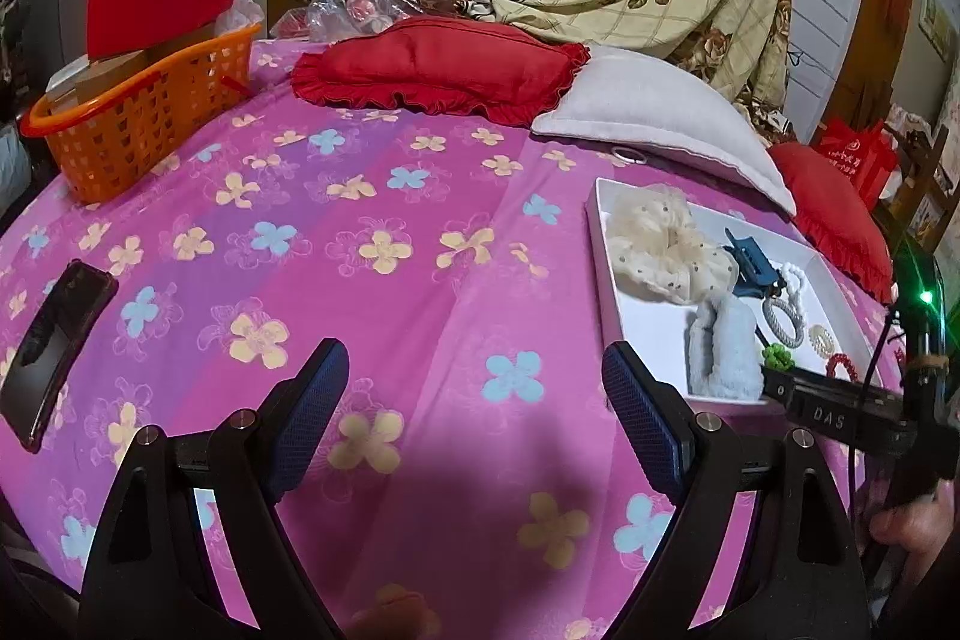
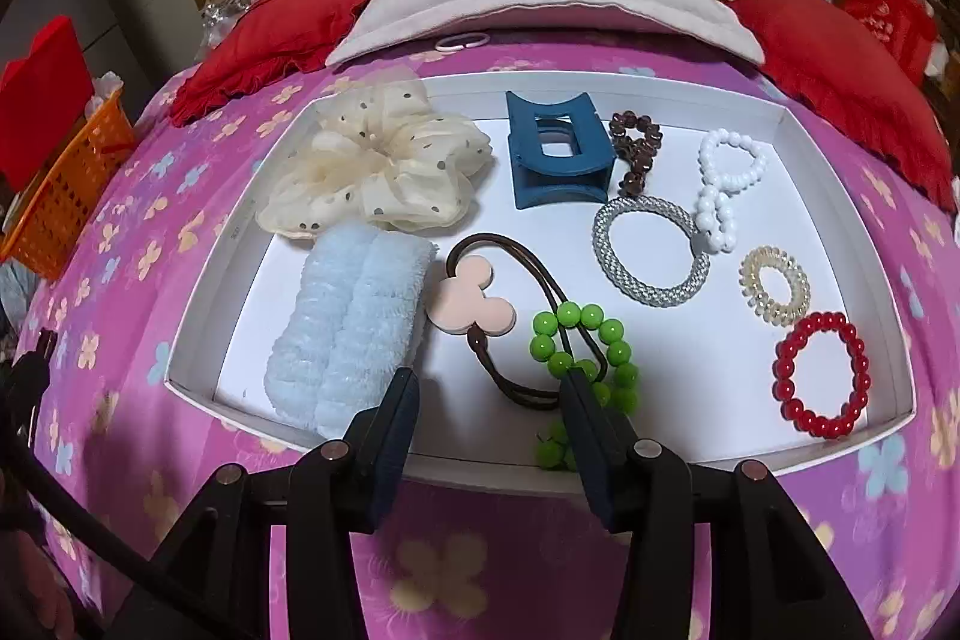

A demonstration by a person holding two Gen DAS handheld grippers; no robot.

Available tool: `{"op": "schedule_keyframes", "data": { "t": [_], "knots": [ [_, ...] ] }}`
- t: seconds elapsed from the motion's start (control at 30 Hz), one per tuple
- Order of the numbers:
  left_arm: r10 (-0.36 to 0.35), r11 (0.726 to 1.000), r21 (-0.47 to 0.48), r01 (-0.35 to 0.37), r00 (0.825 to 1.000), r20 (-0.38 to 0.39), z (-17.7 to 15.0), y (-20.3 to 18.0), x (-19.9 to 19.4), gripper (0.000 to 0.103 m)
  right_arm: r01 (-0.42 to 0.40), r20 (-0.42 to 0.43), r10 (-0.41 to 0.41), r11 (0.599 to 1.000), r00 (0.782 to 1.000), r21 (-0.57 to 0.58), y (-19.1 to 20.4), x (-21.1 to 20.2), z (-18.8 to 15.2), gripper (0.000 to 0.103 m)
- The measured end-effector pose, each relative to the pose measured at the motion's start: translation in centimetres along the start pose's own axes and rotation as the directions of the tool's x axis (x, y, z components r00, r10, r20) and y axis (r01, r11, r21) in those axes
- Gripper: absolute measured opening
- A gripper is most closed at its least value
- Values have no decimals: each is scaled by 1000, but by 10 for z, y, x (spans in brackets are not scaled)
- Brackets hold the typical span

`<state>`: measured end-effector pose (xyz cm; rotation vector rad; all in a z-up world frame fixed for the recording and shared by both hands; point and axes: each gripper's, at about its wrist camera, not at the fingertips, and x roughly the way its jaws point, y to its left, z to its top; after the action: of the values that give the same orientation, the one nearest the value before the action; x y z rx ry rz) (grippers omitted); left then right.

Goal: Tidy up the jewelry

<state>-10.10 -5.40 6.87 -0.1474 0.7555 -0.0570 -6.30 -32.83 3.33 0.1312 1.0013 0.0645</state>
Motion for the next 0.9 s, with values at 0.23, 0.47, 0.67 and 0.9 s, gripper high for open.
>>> {"op": "schedule_keyframes", "data": {
  "t": [0.23, 0.47, 0.67, 0.9],
  "knots": [
    [-6, 1000, 5, 6, 1000, -2, -1, 0, 0, 86, 15, 37, -15, 1000, 999, 12, 11, -6, -11, 55],
    [-1, 1000, 29, 0, 999, 53, -7, -9, -15, 86, -5, 113, 5, 1000, 994, -1, -1, -46, -20, 55],
    [56, 995, 71, -63, 993, 102, -23, -27, -33, 86, 33, 189, -19, 997, 982, -72, -6, -97, -62, 61],
    [139, 987, 69, -144, 987, 77, -64, -49, -72, 86, 18, 226, -3, 998, 974, -62, -19, -127, -105, 66]
  ]
}}
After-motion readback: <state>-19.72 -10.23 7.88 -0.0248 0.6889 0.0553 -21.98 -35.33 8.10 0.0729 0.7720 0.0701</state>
